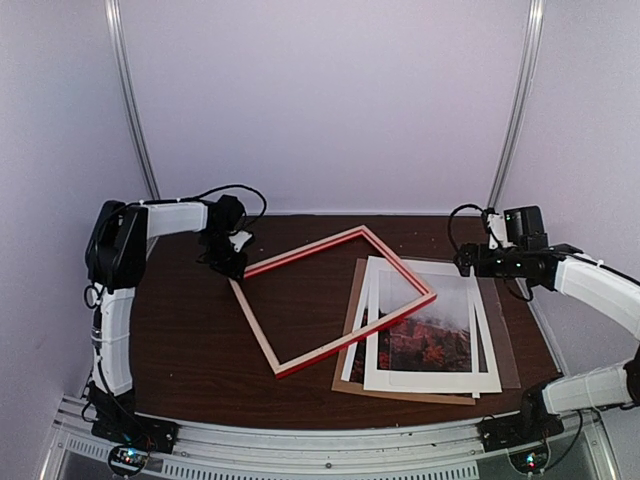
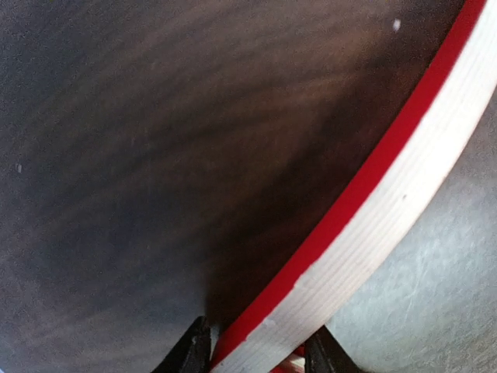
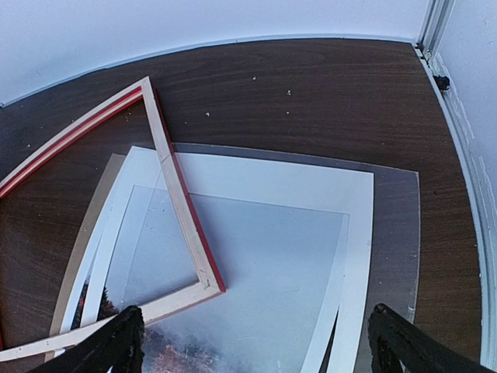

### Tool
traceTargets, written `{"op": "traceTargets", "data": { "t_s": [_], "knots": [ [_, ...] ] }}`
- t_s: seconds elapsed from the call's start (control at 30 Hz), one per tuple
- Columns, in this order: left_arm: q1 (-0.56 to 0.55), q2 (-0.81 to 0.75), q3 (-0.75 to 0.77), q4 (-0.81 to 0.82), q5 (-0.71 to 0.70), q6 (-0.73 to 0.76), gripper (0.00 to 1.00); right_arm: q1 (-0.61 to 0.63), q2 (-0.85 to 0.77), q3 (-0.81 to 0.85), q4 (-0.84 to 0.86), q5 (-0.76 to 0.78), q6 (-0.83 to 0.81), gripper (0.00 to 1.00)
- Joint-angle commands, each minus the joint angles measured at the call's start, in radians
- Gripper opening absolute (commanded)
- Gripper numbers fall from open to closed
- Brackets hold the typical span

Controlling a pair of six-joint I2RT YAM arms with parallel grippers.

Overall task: Put the photo into the frame
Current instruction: Move the frame body to the center of the board.

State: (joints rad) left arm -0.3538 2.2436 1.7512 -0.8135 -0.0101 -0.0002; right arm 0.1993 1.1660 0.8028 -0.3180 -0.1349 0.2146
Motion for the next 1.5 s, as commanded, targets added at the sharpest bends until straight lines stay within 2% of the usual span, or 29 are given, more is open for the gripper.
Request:
{"op": "traceTargets", "data": {
  "t_s": [0.0, 0.1, 0.37, 0.47, 0.53, 0.67, 0.87, 1.03, 1.2, 1.47],
  "knots": [
    [0.001, -0.134, -0.149, 0.018, -0.142, -0.141, 0.41, 0.01, -0.03, -0.02, 0.009, -0.008, 0.012, 1.0],
    [0.008, -0.208, -0.257, 0.016, -0.168, -0.192, 0.41, 0.014, -0.038, -0.021, 0.003, -0.013, 0.012, 1.0],
    [0.009, -0.449, -0.583, 0.014, -0.127, -0.282, 0.45, 0.02, -0.047, -0.029, 0.006, -0.017, 0.016, 1.0],
    [0.009, -0.542, -0.661, 0.012, -0.111, -0.294, 0.47, 0.023, -0.041, -0.038, 0.017, -0.018, 0.023, 1.0],
    [0.009, -0.594, -0.673, 0.023, -0.077, -0.284, 0.53, 0.025, -0.037, -0.046, 0.031, -0.022, 0.029, 1.0],
    [0.009, -0.628, -0.619, 0.069, -0.014, -0.234, 0.75, 0.032, -0.023, -0.042, 0.041, -0.032, 0.038, 1.0],
    [0.009, -0.46, -0.406, 0.061, 0.1, -0.108, 0.97, 0.04, -0.059, -0.037, 0.015, -0.022, 0.036, 1.0],
    [0.007, -0.299, -0.233, 0.011, 0.131, -0.027, 0.98, 0.041, -0.095, -0.037, -0.016, -0.008, 0.028, 1.0],
    [0.003, -0.149, -0.09, -0.039, 0.138, 0.031, 0.92, 0.042, -0.103, -0.04, -0.015, -0.004, 0.033, 1.0],
    [-0.005, -0.039, -0.008, -0.056, 0.124, 0.037, 0.74, 0.043, -0.117, -0.056, -0.017, -0.003, 0.042, 1.0]
  ]
}}
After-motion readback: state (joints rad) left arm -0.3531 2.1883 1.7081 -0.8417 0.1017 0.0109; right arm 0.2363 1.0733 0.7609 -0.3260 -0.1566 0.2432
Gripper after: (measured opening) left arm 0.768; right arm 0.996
